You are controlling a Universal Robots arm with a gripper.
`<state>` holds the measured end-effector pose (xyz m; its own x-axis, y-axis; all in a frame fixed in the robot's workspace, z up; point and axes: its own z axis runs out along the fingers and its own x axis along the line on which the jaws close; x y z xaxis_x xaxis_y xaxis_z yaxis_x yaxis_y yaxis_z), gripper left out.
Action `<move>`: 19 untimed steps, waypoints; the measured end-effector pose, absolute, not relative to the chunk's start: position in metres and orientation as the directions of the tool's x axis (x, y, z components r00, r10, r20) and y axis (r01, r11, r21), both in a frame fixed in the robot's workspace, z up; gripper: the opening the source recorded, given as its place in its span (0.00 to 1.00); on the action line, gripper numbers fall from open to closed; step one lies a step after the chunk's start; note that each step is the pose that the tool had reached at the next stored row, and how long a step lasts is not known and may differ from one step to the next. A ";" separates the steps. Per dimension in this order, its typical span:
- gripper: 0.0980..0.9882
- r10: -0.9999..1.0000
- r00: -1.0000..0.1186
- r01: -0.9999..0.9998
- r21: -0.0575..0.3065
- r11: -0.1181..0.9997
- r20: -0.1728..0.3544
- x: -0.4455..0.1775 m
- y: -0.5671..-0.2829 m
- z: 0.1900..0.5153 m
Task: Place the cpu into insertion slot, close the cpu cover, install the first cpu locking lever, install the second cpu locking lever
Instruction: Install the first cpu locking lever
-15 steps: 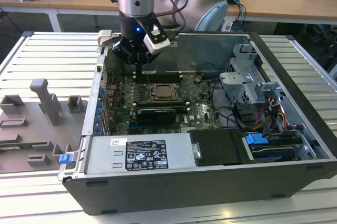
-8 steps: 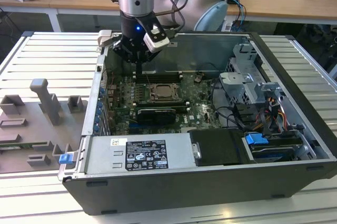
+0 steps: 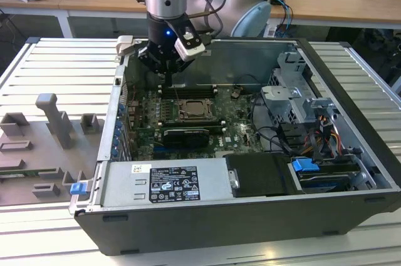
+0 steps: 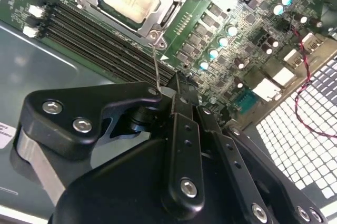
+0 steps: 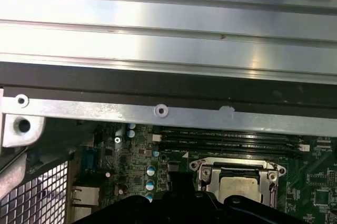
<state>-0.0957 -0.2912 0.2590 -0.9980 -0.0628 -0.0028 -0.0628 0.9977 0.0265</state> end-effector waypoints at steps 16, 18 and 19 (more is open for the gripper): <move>0.01 -0.063 -0.998 -0.063 0.026 0.998 -0.003 -0.075 -0.291 0.258; 0.01 -0.063 -0.998 -0.063 0.026 0.998 -0.003 -0.073 -0.291 0.258; 0.01 -0.063 -0.998 -0.063 0.026 0.998 -0.003 -0.073 -0.291 0.258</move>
